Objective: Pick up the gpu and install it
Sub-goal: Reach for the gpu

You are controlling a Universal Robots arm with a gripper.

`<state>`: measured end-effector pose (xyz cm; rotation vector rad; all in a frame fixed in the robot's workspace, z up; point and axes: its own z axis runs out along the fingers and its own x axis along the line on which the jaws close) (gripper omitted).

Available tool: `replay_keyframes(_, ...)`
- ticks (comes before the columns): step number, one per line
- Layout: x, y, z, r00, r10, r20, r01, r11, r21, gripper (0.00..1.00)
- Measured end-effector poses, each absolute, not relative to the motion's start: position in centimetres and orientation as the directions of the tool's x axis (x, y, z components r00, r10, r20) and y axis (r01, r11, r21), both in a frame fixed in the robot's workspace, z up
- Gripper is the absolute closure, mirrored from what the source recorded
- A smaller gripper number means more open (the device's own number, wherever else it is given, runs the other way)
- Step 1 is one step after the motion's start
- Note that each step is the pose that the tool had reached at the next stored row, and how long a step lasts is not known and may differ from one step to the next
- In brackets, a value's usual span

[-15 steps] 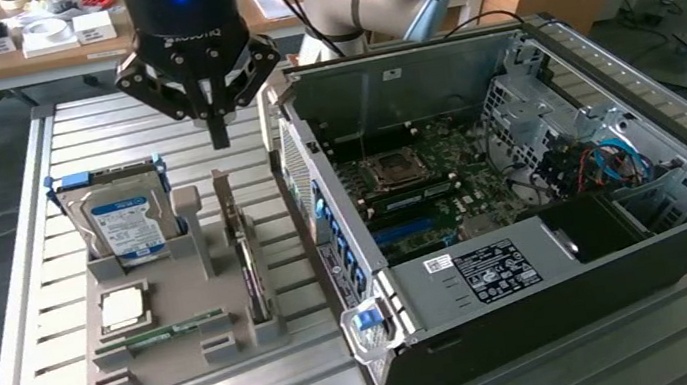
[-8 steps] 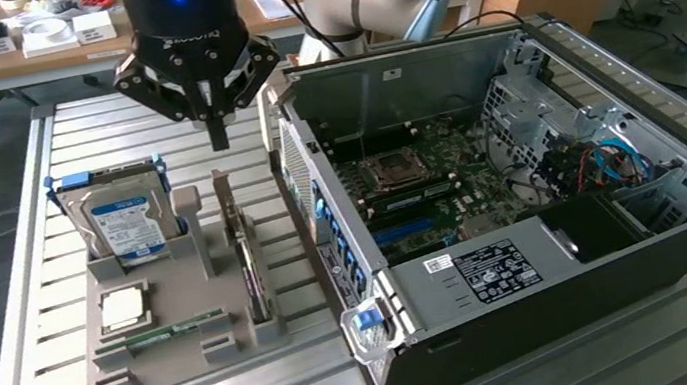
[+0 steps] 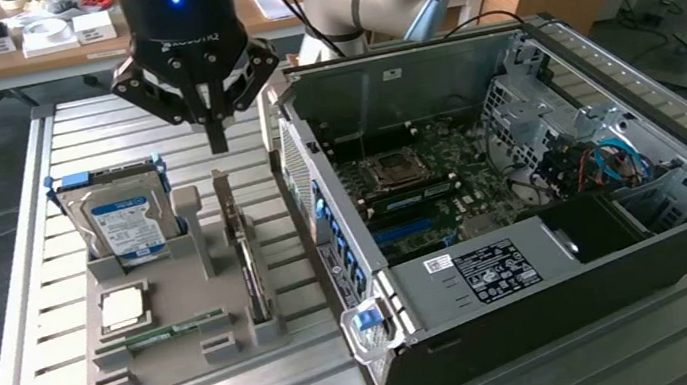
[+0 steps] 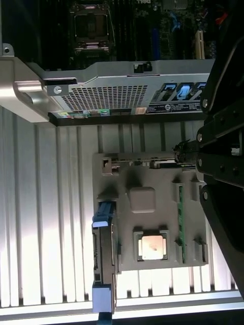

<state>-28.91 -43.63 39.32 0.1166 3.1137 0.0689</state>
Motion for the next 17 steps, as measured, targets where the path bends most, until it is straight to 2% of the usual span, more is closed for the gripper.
replay_keyframes(17,-29.2,-45.5,39.3,-0.997,0.075,-0.023,0.074,0.996,0.045,0.89)
